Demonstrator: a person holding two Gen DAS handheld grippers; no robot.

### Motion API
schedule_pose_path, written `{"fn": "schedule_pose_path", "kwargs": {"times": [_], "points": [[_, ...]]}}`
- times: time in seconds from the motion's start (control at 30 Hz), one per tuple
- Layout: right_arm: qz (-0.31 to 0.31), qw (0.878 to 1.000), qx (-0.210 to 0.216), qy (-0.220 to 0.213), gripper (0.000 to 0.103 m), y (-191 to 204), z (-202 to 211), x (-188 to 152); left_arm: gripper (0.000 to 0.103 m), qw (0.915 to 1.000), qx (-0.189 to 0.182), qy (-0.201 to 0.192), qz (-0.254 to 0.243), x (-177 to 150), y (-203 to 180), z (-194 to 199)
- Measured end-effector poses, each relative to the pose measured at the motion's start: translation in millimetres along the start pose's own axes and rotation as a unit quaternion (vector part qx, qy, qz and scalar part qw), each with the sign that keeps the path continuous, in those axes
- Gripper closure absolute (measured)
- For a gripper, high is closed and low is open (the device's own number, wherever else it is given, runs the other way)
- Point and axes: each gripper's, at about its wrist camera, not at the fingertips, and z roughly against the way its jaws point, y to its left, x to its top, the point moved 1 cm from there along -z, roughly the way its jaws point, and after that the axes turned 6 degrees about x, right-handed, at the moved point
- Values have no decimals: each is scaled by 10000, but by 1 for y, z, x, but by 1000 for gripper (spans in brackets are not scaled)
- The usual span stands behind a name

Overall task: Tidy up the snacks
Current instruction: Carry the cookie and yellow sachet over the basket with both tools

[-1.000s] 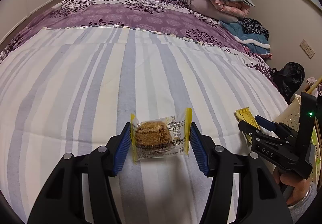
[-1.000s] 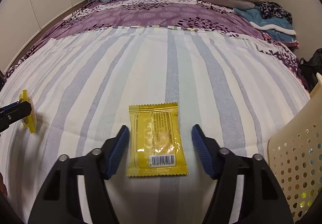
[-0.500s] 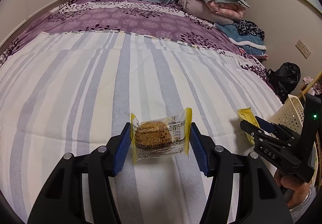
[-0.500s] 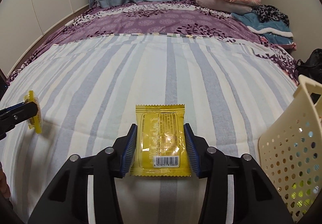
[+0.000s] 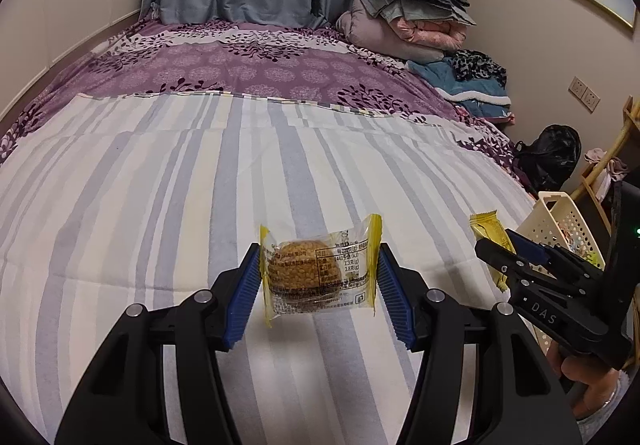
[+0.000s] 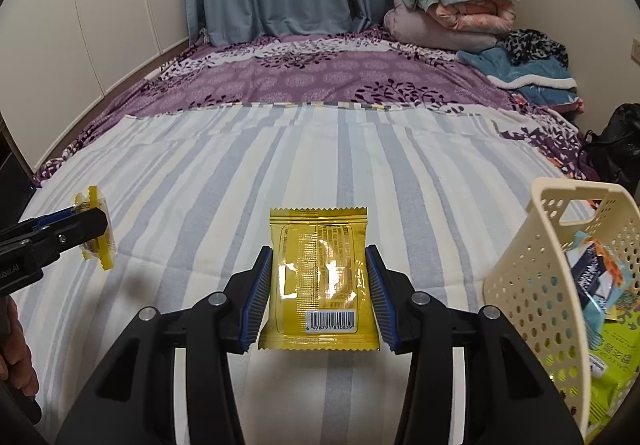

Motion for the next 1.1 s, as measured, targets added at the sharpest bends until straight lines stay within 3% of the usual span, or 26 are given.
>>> {"fn": "schedule_pose_path", "kwargs": {"times": [0.53, 1.1], "points": [[-110, 9984, -94, -541, 57, -11, 59, -2, 44, 9987, -202, -325, -331, 4, -36, 40], [-492, 9935, -345, -968, 57, -50, 114, -23, 44, 9952, -480, -532, -666, -5, -76, 68]]}}
